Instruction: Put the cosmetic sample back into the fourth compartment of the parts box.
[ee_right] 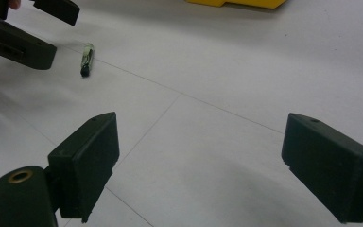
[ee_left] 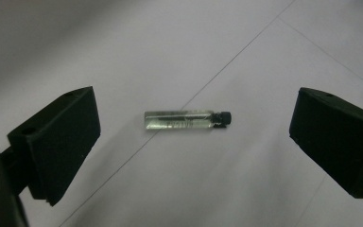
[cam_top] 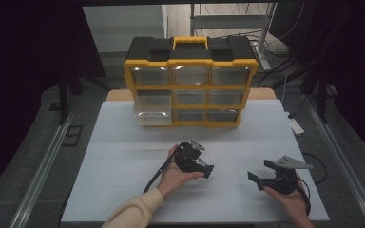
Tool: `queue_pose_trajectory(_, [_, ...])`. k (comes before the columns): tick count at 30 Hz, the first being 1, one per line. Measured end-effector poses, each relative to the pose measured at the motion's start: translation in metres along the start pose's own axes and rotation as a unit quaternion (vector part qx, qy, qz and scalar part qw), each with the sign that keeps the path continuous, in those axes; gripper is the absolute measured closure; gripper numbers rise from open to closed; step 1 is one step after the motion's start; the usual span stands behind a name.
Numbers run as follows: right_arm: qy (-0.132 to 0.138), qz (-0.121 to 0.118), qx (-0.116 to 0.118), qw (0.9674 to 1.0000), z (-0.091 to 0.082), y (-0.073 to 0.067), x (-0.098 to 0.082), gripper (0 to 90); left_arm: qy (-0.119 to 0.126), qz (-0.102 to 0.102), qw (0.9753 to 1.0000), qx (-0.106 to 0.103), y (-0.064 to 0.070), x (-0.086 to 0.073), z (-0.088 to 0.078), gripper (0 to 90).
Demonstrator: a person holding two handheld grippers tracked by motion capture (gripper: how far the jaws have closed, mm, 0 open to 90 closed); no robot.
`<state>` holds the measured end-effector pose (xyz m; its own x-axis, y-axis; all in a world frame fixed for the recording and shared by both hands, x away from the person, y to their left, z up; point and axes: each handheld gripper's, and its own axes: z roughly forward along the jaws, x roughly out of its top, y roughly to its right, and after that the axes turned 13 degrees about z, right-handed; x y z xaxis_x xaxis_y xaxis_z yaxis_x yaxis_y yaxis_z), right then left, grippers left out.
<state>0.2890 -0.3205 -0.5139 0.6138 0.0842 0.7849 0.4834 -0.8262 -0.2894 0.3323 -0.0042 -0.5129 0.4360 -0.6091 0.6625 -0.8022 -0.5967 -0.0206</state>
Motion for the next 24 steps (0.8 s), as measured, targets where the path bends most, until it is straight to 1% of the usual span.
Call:
queue_pose_trajectory(7, [-0.001,-0.003,-0.004,1.0000,0.000,0.000,0.000,12.8,-0.022,0.009,0.9997,0.000,0.002,0.002,0.011,4.6])
queue_pose_trajectory(12, [-0.002,-0.003,-0.004,1.0000,0.000,0.000,0.000,12.8,-0.029,0.008,0.9995,0.001,0.002,0.001,0.014,5.9])
queue_pose_trajectory(13, [-0.002,-0.004,-0.005,1.0000,0.000,0.000,0.000,12.8,-0.028,0.004,0.9996,0.002,0.003,0.001,0.014,6.4])
queue_pose_trajectory(20, [-0.002,-0.002,-0.005,1.0000,0.000,0.000,0.000,12.9,-0.029,0.002,0.9996,0.003,0.003,0.001,0.016,9.8])
queue_pose_trajectory(24, [-0.002,-0.003,-0.006,1.0000,0.000,0.000,0.000,12.9,-0.036,0.006,0.9993,0.000,0.005,0.001,0.018,12.6])
